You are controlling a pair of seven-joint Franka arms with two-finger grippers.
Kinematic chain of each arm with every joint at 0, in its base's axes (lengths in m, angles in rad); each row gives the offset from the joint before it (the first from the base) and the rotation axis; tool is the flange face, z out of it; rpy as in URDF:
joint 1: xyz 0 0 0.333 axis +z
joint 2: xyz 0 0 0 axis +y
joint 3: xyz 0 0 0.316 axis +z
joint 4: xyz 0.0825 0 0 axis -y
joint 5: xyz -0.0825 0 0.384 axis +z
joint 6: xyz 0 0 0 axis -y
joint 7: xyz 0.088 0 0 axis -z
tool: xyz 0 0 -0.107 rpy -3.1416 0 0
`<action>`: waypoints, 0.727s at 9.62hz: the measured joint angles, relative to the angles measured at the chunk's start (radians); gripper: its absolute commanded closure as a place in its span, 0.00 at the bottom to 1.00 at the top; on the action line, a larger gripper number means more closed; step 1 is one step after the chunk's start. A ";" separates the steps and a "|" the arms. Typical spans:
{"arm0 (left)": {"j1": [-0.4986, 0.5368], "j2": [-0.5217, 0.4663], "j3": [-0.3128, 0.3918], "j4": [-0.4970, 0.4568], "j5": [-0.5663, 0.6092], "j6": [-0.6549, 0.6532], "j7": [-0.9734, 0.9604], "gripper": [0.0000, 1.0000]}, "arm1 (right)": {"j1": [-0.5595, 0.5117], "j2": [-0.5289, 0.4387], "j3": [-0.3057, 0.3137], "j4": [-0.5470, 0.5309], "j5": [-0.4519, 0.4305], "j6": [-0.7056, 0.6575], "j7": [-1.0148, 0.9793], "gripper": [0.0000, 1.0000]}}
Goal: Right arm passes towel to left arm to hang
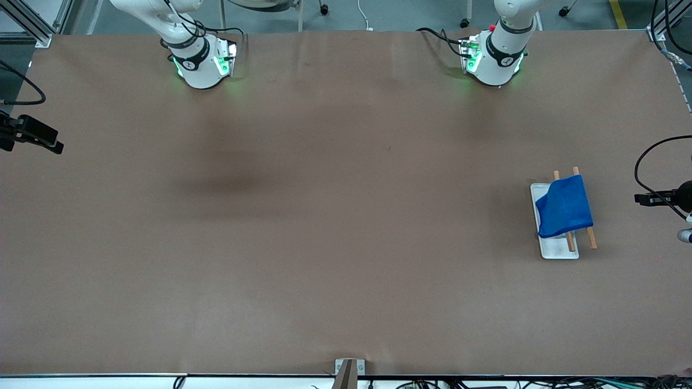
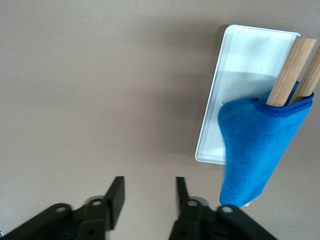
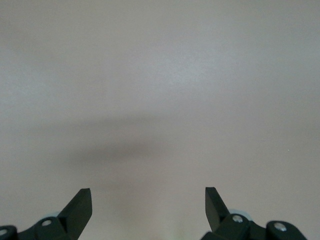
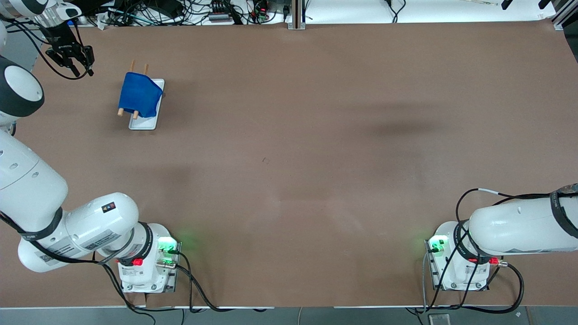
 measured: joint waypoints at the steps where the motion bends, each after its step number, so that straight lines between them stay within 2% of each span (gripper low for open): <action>1: 0.000 -0.002 -0.003 0.012 0.000 0.003 0.015 0.00 | 0.000 0.000 0.000 0.000 0.000 0.000 0.000 0.00; 3: 0.001 -0.039 -0.042 0.056 0.000 0.002 0.021 0.00 | 0.000 0.000 0.000 0.000 0.000 0.000 0.000 0.00; 5: -0.002 -0.131 -0.140 0.074 -0.021 -0.026 -0.021 0.00 | 0.000 0.001 0.000 0.000 0.000 0.000 0.000 0.00; 7: -0.007 -0.223 -0.251 0.075 -0.039 -0.069 -0.154 0.00 | 0.001 0.001 0.000 0.000 0.000 0.000 0.000 0.00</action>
